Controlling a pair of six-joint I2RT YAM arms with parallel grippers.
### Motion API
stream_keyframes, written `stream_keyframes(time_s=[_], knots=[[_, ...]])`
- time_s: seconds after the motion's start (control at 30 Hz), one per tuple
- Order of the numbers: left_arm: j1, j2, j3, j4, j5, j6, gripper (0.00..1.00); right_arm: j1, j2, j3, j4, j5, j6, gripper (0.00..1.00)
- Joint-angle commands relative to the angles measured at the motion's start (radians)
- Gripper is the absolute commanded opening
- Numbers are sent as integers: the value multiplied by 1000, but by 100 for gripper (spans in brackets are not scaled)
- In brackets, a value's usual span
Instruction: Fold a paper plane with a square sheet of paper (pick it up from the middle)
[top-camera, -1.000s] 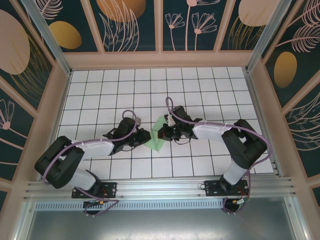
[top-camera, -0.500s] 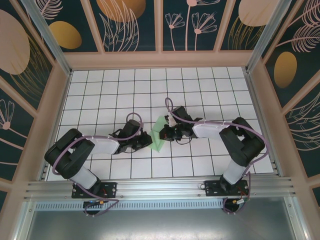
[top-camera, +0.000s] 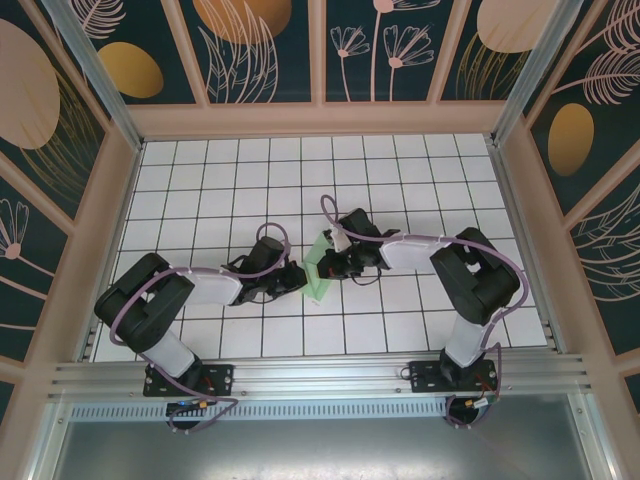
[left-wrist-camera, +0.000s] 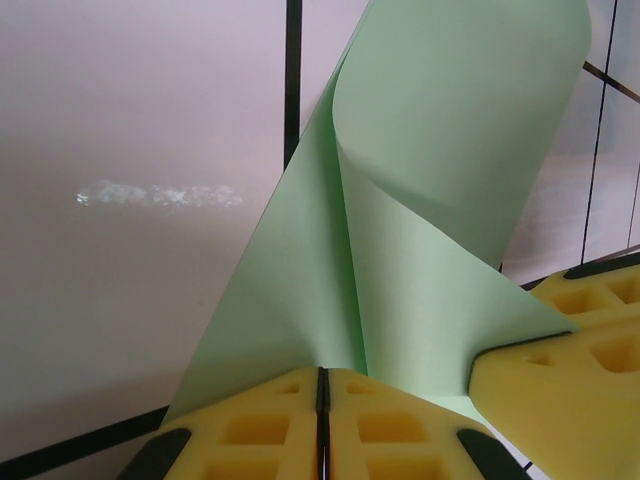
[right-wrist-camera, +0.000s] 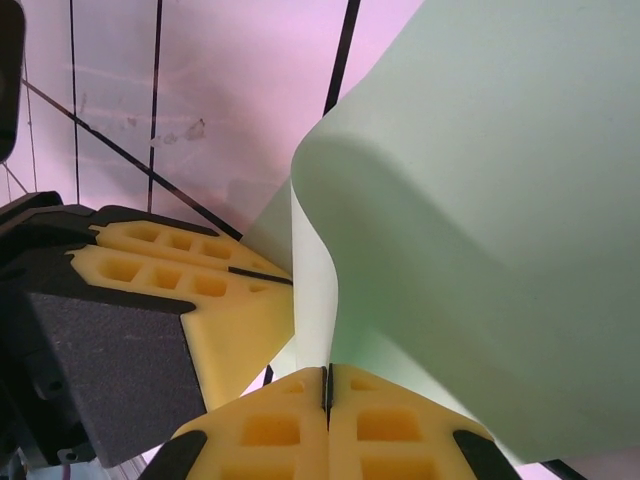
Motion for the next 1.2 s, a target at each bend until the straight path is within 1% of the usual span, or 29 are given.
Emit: stream_keyframes(time_s=[0.0, 0.63, 0.97, 1.17], knots=[[-4, 30, 4, -51, -48, 32, 12, -12, -22, 11, -36, 1, -49, 0], [-3, 54, 27, -81, -61, 56, 12, -68, 5, 26, -58, -42, -188, 0], [-4, 59, 33, -88, -61, 61, 12, -92, 25, 40, -74, -40, -236, 0], [-3, 47, 40, -89, -62, 61, 13, -96, 32, 33, -51, -55, -227, 0]])
